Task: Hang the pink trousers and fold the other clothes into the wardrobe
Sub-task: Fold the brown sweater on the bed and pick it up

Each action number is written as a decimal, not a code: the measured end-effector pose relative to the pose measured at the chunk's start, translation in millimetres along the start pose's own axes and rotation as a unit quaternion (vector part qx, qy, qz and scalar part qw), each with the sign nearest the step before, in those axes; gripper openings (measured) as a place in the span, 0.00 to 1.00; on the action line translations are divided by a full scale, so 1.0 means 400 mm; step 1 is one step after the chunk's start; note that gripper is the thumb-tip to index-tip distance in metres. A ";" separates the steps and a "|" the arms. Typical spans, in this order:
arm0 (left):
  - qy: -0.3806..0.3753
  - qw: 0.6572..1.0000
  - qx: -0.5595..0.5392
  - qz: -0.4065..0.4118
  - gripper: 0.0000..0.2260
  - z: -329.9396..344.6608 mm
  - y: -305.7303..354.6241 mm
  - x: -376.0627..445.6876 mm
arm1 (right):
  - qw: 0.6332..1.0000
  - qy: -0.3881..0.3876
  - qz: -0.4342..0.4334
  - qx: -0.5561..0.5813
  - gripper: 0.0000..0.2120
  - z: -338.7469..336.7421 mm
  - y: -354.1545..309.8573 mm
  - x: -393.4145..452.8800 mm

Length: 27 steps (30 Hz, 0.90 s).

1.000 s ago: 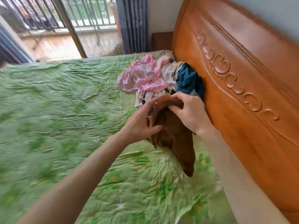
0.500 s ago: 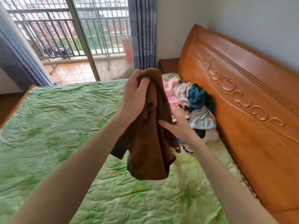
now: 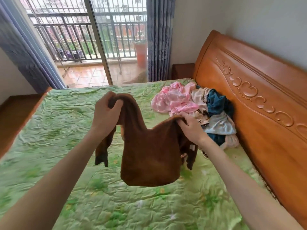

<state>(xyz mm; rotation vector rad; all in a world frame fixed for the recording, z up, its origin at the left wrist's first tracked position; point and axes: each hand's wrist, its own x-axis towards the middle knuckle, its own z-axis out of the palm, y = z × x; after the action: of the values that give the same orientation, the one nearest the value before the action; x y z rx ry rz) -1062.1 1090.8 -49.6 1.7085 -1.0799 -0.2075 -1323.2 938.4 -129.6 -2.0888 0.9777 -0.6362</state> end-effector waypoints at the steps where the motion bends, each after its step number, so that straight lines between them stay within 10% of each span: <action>1: 0.002 1.000 0.022 -0.008 0.04 -0.014 -0.021 -0.004 | 1.000 -0.002 -0.013 -0.007 0.08 -0.019 -0.026 0.009; 17: -0.068 0.934 0.342 -0.080 0.09 -0.104 -0.095 0.011 | 0.964 -0.037 -0.218 -0.148 0.07 -0.288 -0.445 0.078; 27: -0.201 0.971 -0.003 0.126 0.19 0.070 0.147 0.013 | 0.953 -0.013 -0.263 -0.149 0.07 -0.359 -0.521 0.119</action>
<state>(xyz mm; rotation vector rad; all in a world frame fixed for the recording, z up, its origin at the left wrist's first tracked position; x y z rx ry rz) -1108.5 1065.9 -11.0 1.5397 -1.5803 -0.4061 -1301.8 934.3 127.1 -2.6533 0.5149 -0.7538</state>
